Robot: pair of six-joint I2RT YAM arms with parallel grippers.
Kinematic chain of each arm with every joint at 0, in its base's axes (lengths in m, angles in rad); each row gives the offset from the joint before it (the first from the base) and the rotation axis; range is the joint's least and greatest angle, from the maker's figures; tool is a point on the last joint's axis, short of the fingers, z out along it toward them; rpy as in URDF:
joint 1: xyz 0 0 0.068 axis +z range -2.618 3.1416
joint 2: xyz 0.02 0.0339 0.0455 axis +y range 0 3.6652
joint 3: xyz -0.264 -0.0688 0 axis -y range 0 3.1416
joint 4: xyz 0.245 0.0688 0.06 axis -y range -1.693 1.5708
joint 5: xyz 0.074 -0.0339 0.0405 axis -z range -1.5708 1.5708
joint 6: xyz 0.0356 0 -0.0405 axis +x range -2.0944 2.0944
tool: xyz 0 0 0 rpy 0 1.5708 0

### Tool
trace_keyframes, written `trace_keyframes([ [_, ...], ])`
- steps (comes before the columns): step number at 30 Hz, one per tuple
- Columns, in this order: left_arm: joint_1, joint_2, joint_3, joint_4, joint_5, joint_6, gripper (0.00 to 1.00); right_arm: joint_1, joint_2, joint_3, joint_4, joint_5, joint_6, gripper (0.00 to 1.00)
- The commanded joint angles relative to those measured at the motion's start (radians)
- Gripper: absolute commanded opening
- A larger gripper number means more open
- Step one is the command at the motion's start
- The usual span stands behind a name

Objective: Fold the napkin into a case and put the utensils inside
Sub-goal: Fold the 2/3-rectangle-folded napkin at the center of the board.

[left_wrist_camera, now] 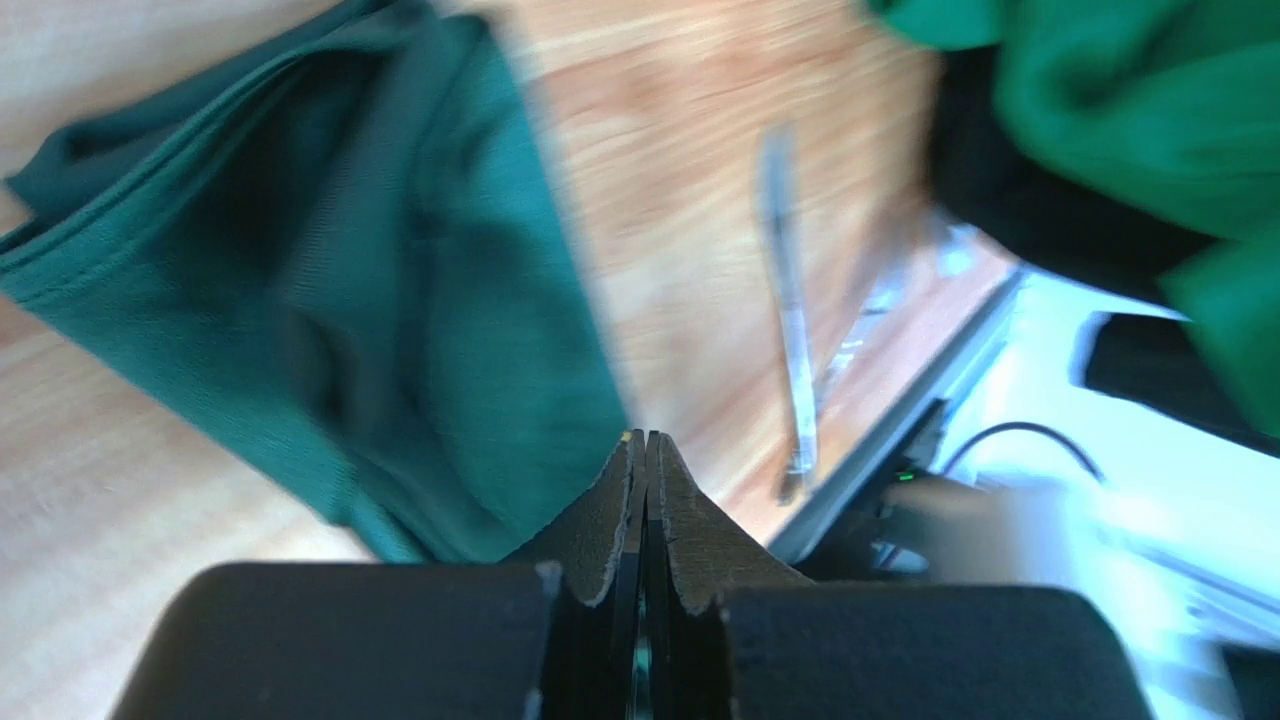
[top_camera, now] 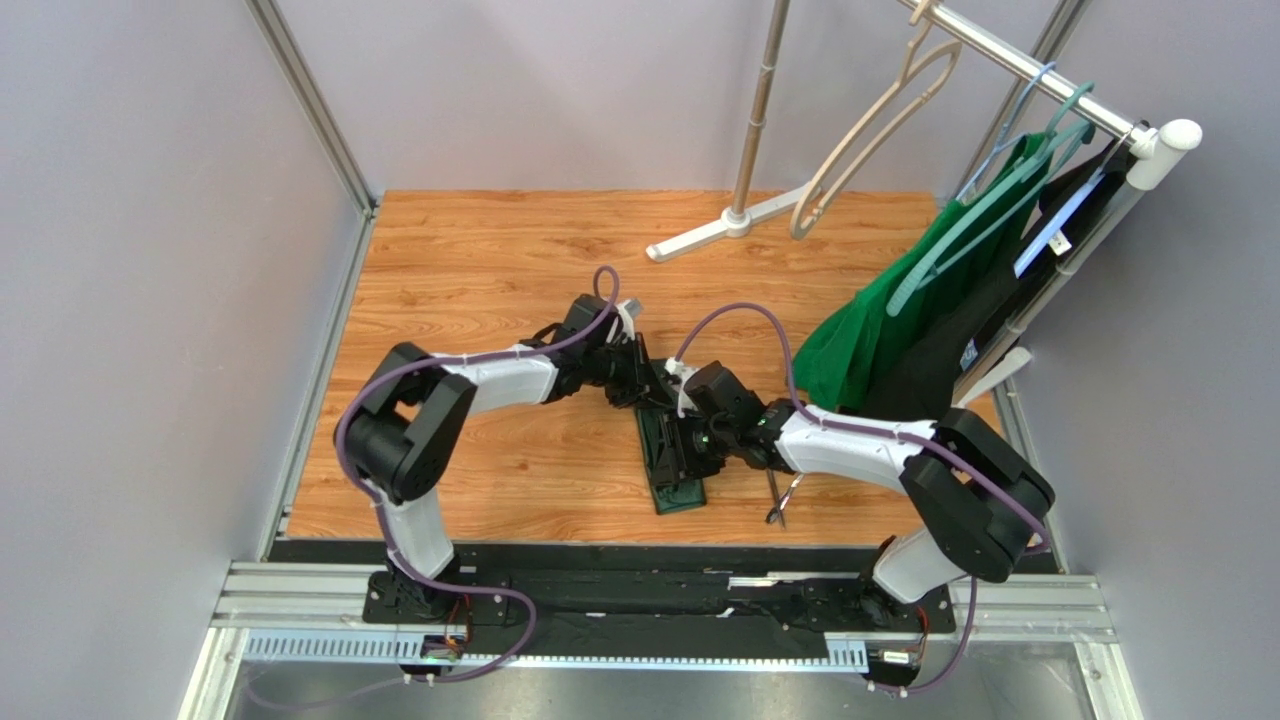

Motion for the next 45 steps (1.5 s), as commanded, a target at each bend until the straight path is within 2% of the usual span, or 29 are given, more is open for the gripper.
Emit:
trace_keyframes([
  [1, 0.006, 0.073, 0.016, -0.002, 0.013, 0.055, 0.03, -0.035, -0.059, -0.005, 0.043, -0.072, 0.033, 0.4],
  [7, 0.051, 0.097, 0.015, -0.036, -0.01, 0.112, 0.02, -0.129, -0.105, 0.004, 0.036, -0.132, 0.035, 0.38],
  [8, 0.051, 0.098, 0.015, -0.036, -0.005, 0.116, 0.02, -0.141, -0.087, 0.026, 0.036, -0.148, 0.03, 0.3],
  [10, 0.051, 0.104, 0.02, -0.035, 0.004, 0.123, 0.02, -0.158, -0.033, 0.046, 0.043, -0.199, 0.019, 0.23],
  [11, 0.052, 0.112, 0.018, -0.036, 0.005, 0.123, 0.02, -0.156, -0.019, 0.064, 0.053, -0.211, 0.018, 0.11],
  [13, 0.052, 0.12, 0.012, -0.036, -0.001, 0.118, 0.01, -0.15, 0.03, 0.066, 0.101, -0.262, 0.047, 0.0],
  [16, 0.054, 0.136, -0.006, -0.004, 0.001, 0.098, 0.01, -0.115, 0.085, 0.051, 0.154, -0.294, 0.061, 0.0],
  [18, 0.058, 0.15, -0.014, 0.006, 0.004, 0.084, 0.0, -0.109, 0.114, -0.023, 0.259, -0.323, 0.111, 0.0],
  [19, 0.061, 0.15, -0.017, 0.016, 0.001, 0.081, 0.0, -0.109, 0.131, -0.046, 0.365, -0.339, 0.133, 0.0],
  [22, 0.075, 0.158, -0.022, 0.02, -0.001, 0.08, 0.0, -0.109, 0.209, -0.135, 0.475, -0.38, 0.174, 0.0],
  [24, 0.083, 0.163, -0.014, 0.008, 0.001, 0.093, 0.0, -0.109, 0.185, -0.158, 0.475, -0.379, 0.148, 0.0],
  [28, 0.098, 0.161, 0.004, -0.024, 0.008, 0.116, 0.0, -0.11, 0.047, -0.131, 0.282, -0.342, 0.073, 0.0],
  [32, 0.1, 0.14, 0.015, -0.033, 0.038, 0.129, 0.0, -0.123, -0.06, -0.066, 0.172, -0.294, 0.025, 0.0],
  [35, 0.1, 0.121, 0.021, -0.035, 0.038, 0.139, 0.0, -0.13, -0.028, -0.065, 0.198, -0.291, 0.035, 0.0],
  [38, 0.1, 0.11, 0.026, -0.036, 0.044, 0.156, 0.0, -0.13, 0.057, -0.13, 0.328, -0.284, 0.042, 0.0],
  [41, 0.1, 0.107, 0.053, -0.065, 0.076, 0.172, 0.0, -0.13, 0.14, -0.181, 0.356, -0.257, 0.027, 0.0],
  [43, 0.1, 0.091, 0.073, -0.084, 0.093, 0.184, 0.04, -0.13, 0.127, -0.216, 0.39, -0.276, 0.042, 0.0],
  [45, 0.1, 0.035, 0.087, -0.136, 0.088, 0.205, 0.17, -0.13, 0.061, -0.207, 0.314, -0.247, 0.025, 0.0],
])
